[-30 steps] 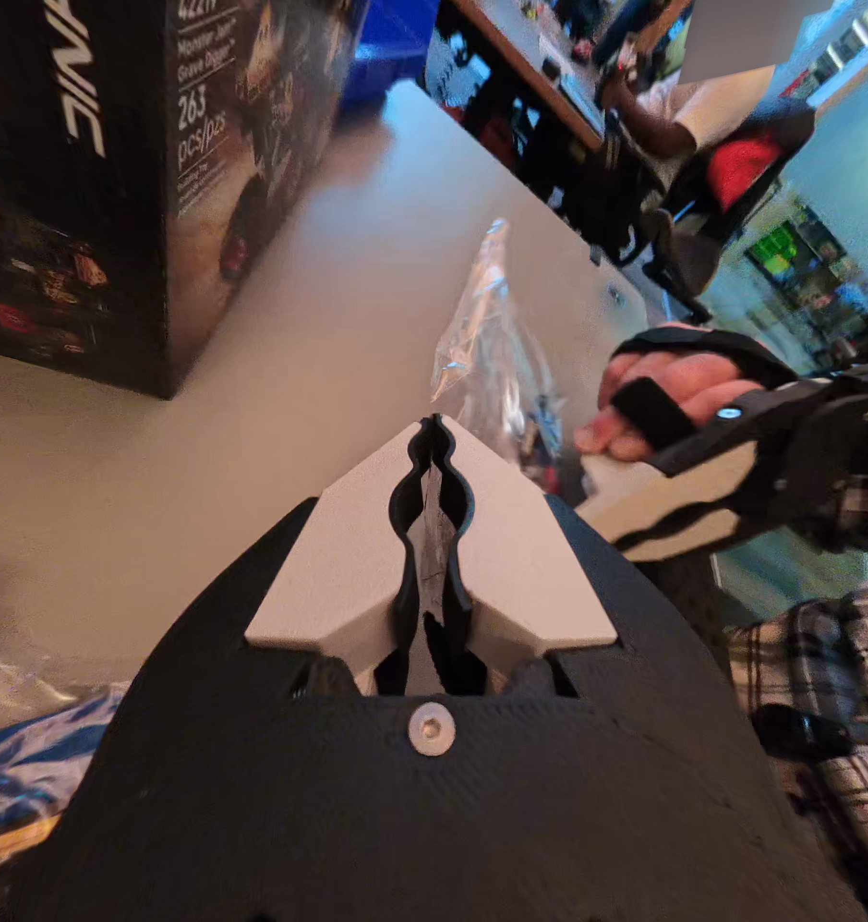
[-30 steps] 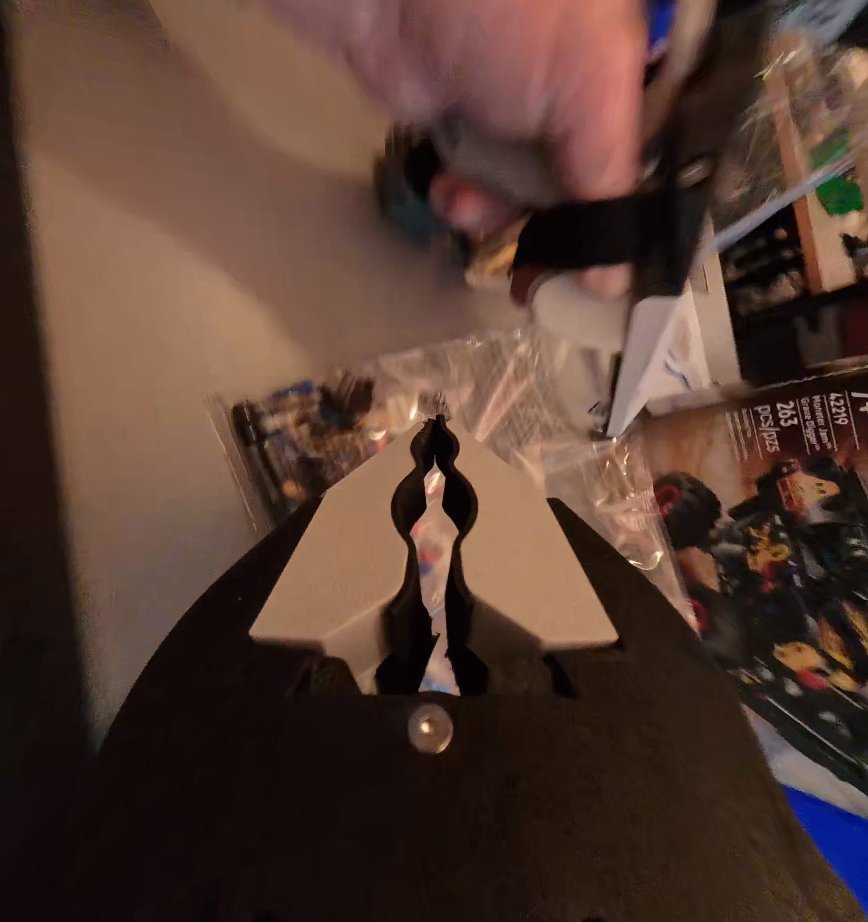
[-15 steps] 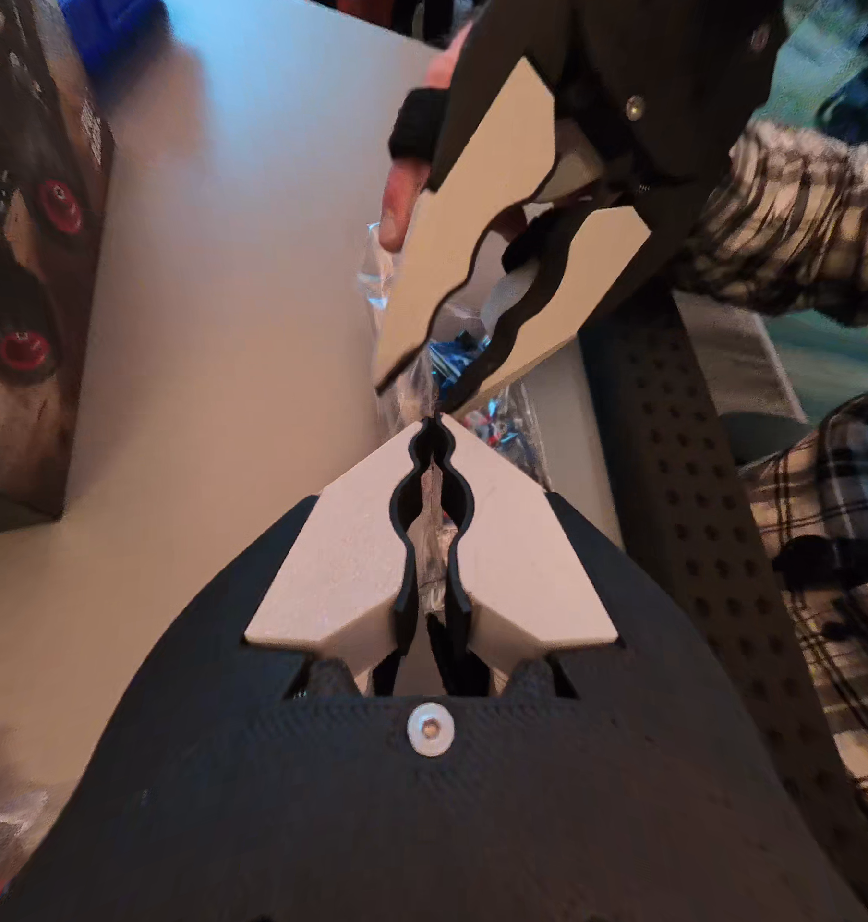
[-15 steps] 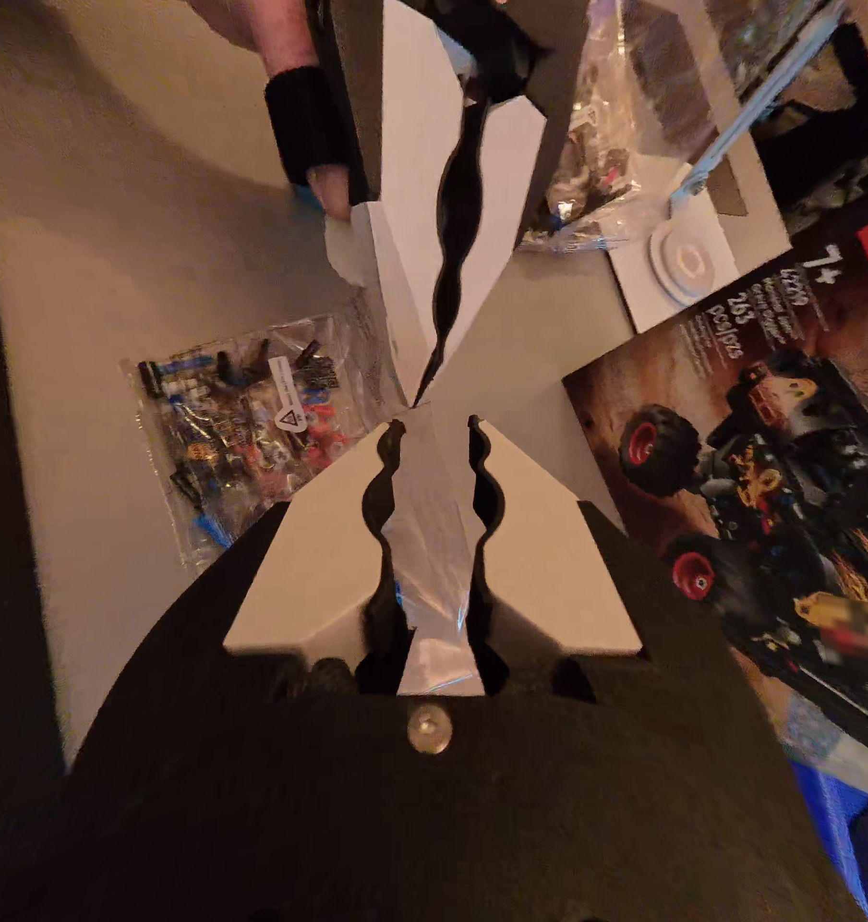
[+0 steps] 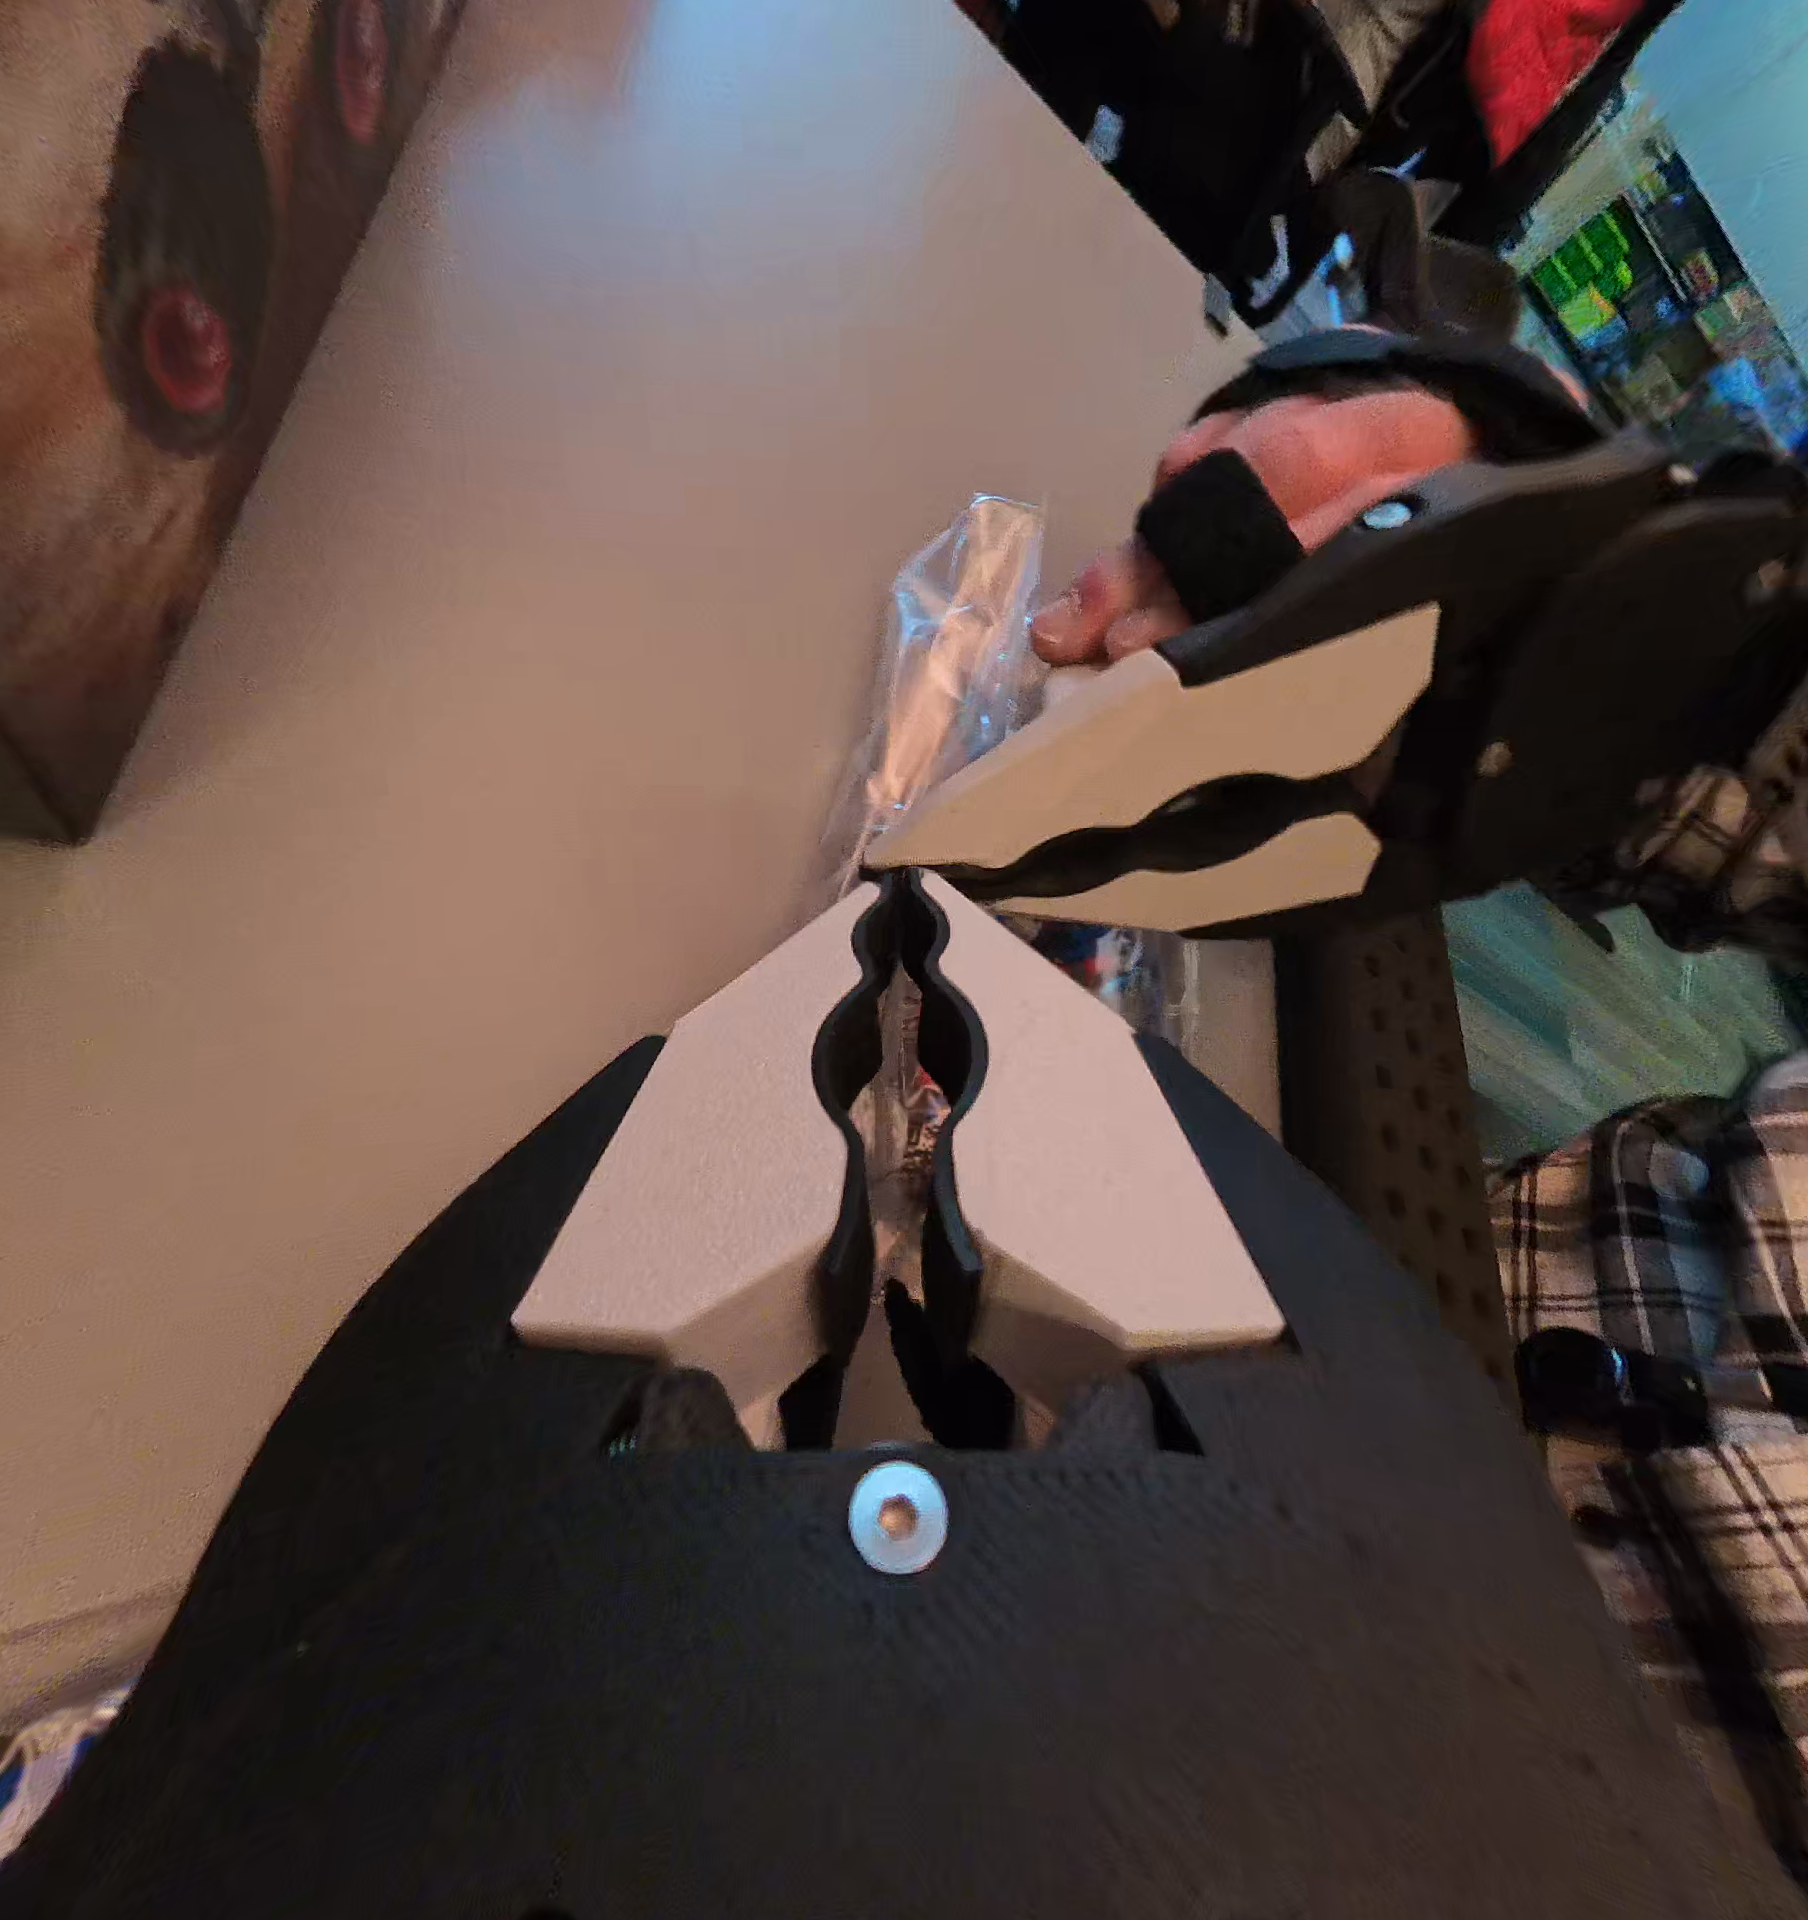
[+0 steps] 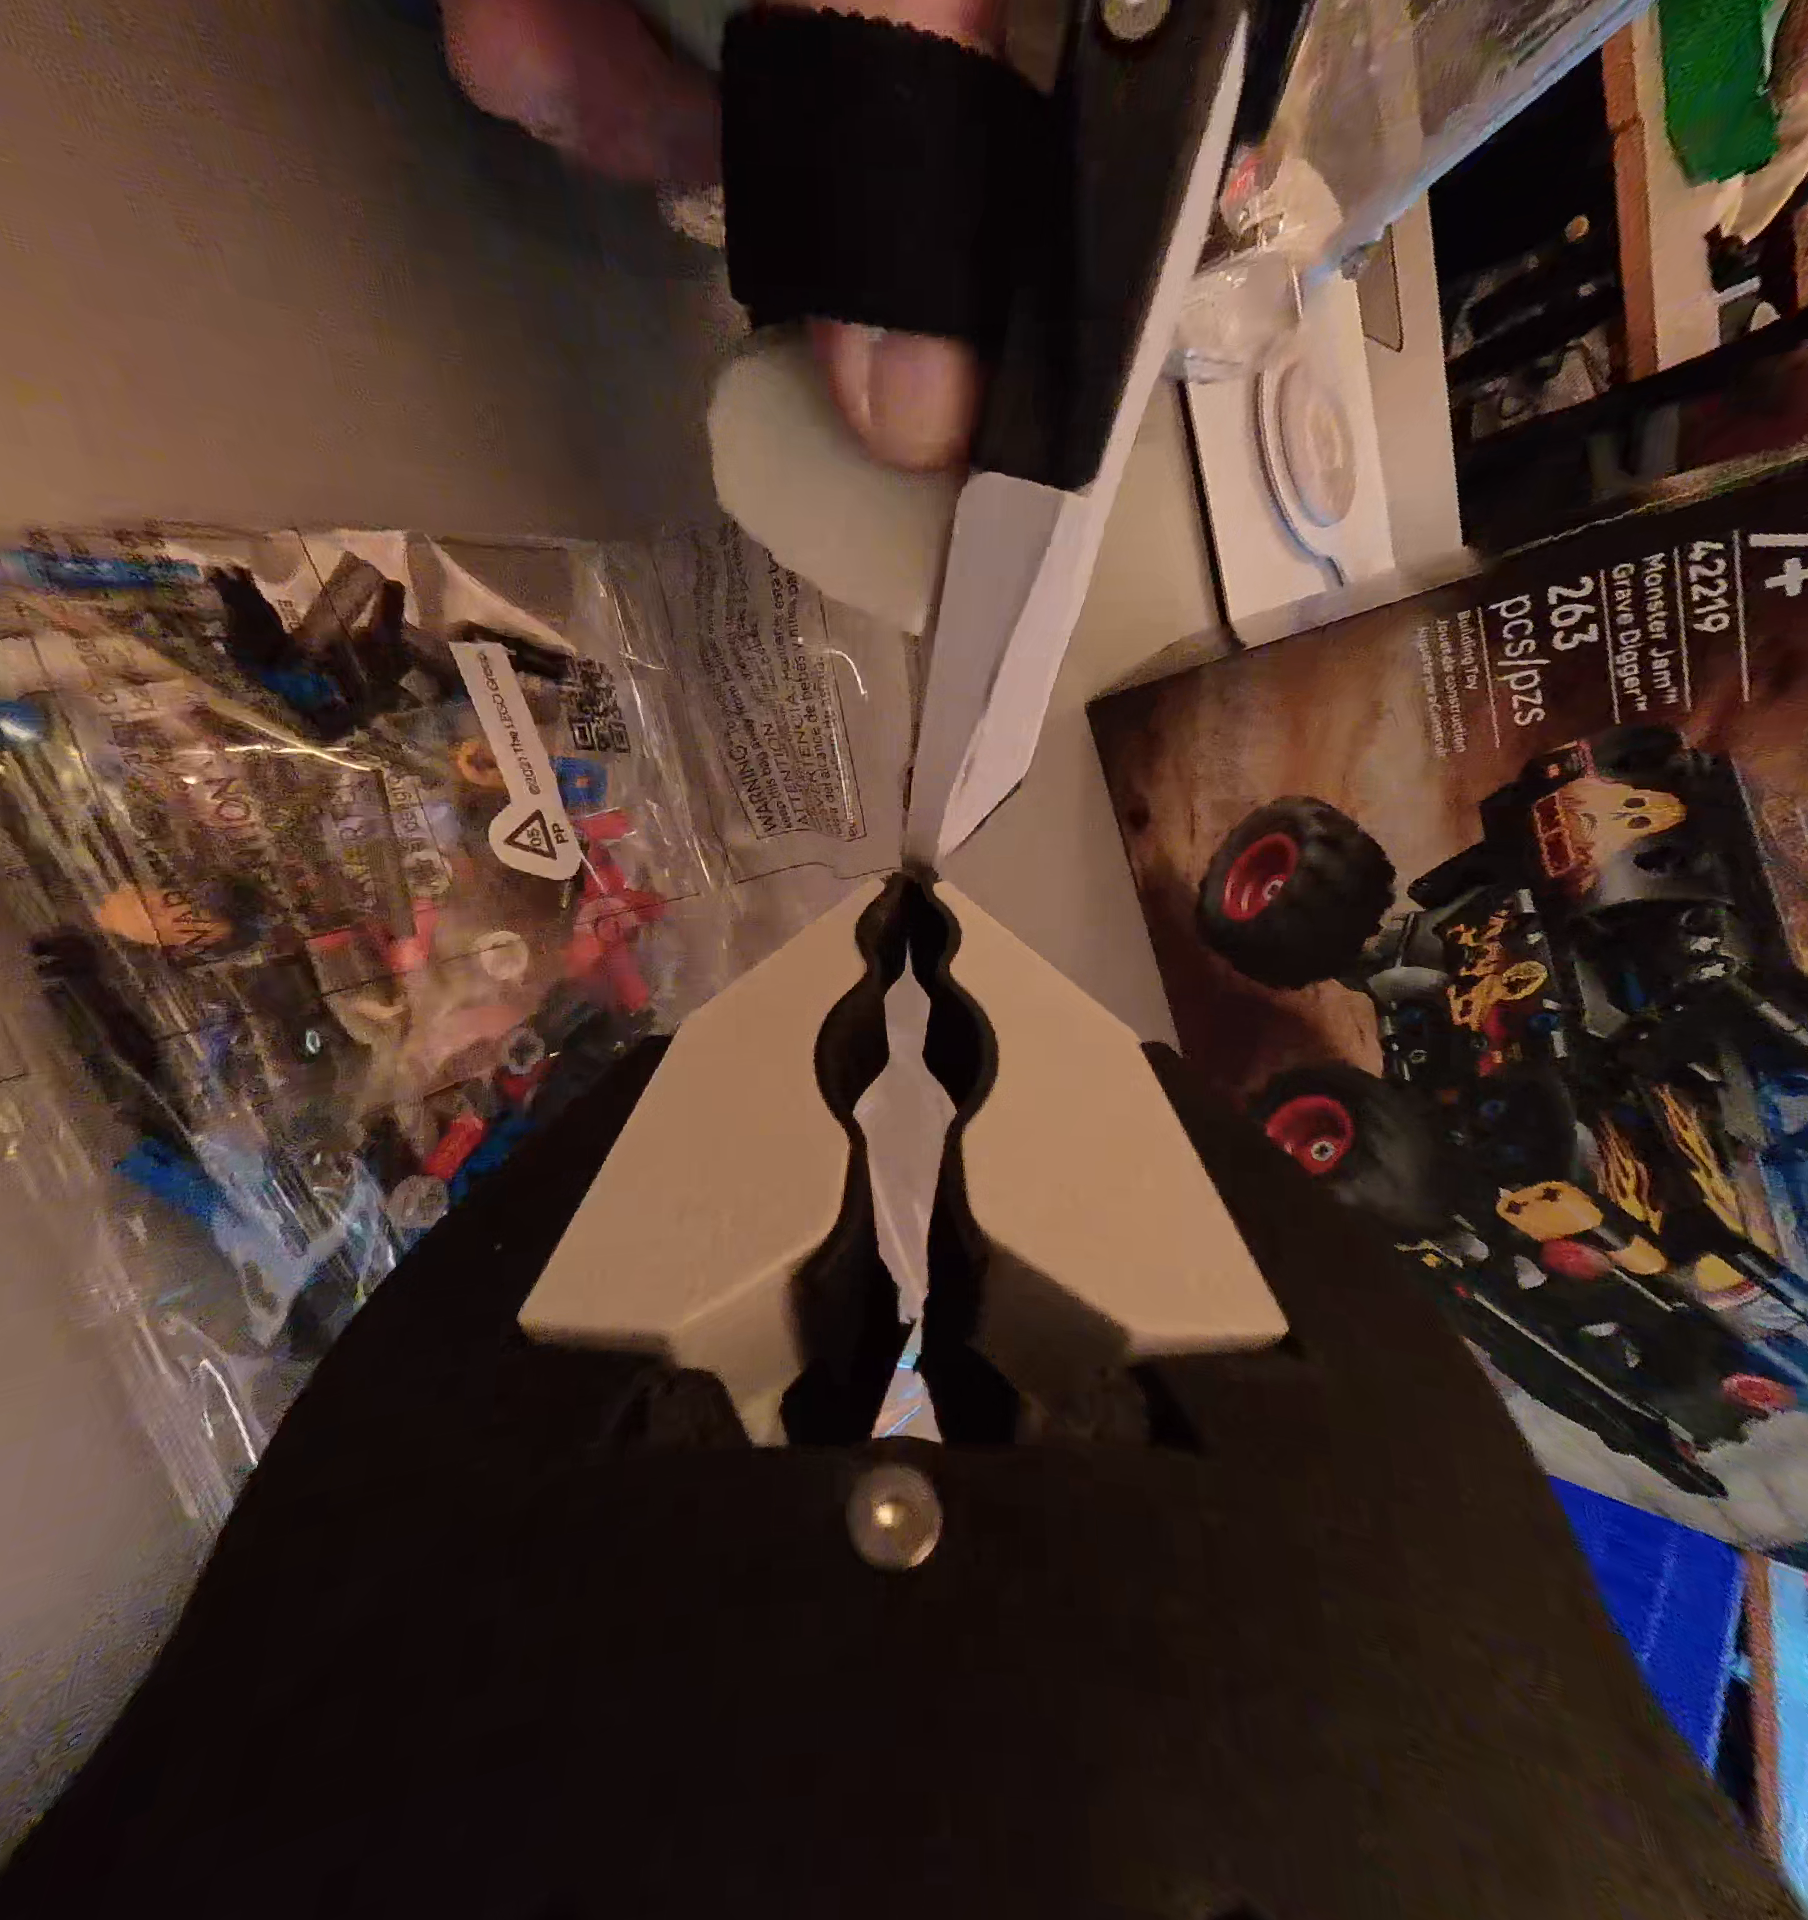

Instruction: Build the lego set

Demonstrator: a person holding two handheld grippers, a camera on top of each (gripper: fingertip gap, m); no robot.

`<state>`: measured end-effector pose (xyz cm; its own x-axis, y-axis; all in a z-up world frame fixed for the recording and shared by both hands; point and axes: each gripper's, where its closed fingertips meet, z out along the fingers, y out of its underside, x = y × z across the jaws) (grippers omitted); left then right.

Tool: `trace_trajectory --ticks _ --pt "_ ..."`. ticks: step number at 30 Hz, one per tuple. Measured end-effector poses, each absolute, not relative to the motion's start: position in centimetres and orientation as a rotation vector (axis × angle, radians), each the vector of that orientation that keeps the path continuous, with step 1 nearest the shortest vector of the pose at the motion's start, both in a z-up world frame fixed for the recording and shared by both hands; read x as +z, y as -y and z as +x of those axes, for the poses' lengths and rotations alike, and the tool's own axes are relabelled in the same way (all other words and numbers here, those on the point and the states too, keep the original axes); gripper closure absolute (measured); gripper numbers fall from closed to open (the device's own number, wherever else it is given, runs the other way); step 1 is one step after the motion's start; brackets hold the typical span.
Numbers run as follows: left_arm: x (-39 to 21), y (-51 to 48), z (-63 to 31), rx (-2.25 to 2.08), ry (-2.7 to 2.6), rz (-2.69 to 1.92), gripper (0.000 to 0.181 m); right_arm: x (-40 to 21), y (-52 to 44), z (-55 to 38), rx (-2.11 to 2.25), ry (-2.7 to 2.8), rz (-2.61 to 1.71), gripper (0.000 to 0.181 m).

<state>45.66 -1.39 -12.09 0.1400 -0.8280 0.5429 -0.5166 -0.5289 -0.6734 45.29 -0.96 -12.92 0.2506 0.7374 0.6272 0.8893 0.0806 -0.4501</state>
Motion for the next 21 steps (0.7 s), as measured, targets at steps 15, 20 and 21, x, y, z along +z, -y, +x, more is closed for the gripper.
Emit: trace_trajectory --ticks 15,20,21 --pt "-11.9 0.7 46.1 -1.468 -1.178 -2.127 0.181 -12.6 0.8 45.7 -0.36 1.47 -1.665 0.181" --pt "-10.2 1.1 46.1 -1.514 -1.228 -1.995 0.181 -11.4 0.9 46.0 -0.1 1.355 -1.721 0.181" --pt "-9.2 1.2 45.8 -1.548 -1.227 -1.978 0.181 -10.5 0.9 46.1 0.059 1.286 -1.737 0.181"
